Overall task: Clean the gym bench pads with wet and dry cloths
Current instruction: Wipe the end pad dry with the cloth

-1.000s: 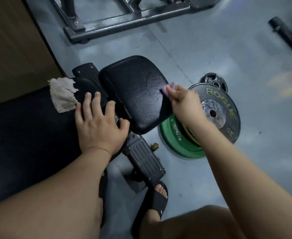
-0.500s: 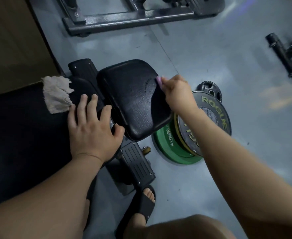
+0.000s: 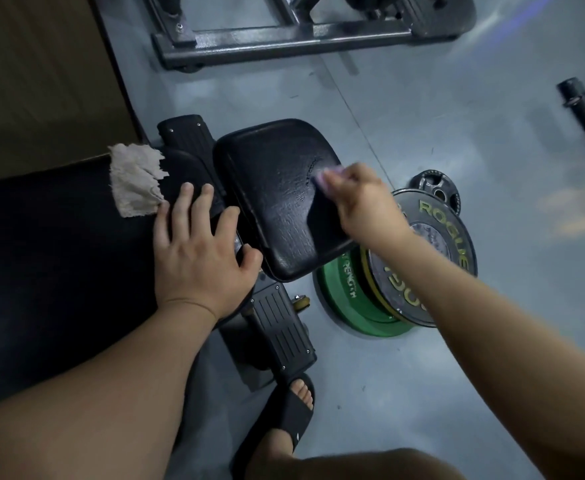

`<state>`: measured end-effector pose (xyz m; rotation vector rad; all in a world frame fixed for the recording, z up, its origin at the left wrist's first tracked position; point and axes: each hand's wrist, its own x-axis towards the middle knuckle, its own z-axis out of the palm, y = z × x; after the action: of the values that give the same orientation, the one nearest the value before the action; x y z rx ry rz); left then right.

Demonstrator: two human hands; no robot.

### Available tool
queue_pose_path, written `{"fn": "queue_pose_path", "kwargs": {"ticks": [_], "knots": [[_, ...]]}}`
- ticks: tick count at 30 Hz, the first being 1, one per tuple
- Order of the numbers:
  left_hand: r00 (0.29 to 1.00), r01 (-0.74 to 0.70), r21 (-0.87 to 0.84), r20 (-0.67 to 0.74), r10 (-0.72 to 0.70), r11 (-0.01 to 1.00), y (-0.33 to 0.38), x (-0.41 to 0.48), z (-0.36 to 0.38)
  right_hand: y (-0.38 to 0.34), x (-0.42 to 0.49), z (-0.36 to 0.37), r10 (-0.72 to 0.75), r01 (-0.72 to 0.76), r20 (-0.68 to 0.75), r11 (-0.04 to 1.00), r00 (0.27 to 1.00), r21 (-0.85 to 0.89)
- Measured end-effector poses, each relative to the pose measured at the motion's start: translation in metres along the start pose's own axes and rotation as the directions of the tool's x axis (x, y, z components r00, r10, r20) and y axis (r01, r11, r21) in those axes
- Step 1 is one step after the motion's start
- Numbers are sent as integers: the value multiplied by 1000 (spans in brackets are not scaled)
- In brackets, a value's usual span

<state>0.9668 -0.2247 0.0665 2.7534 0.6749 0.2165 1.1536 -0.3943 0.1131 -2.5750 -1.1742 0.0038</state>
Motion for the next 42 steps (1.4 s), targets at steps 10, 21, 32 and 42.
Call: {"fn": "queue_pose_path", "kwargs": {"ticks": [10, 21, 32, 42], "knots": [[1000, -3, 30, 6, 2, 1000, -1, 0, 0, -29, -31, 15, -237, 234, 56, 971, 970, 50], [1000, -9, 39, -2, 9, 999, -1, 0, 0, -43, -13, 33, -169, 170, -22, 985, 985, 40], [1000, -13, 42, 10, 13, 999, -1, 0, -1, -8, 26, 25, 43, -52, -156, 997, 987, -53], [1000, -13, 40, 2, 13, 999, -1, 0, -1, -41, -4, 21, -337, 336, 31, 942, 941, 17]]}}
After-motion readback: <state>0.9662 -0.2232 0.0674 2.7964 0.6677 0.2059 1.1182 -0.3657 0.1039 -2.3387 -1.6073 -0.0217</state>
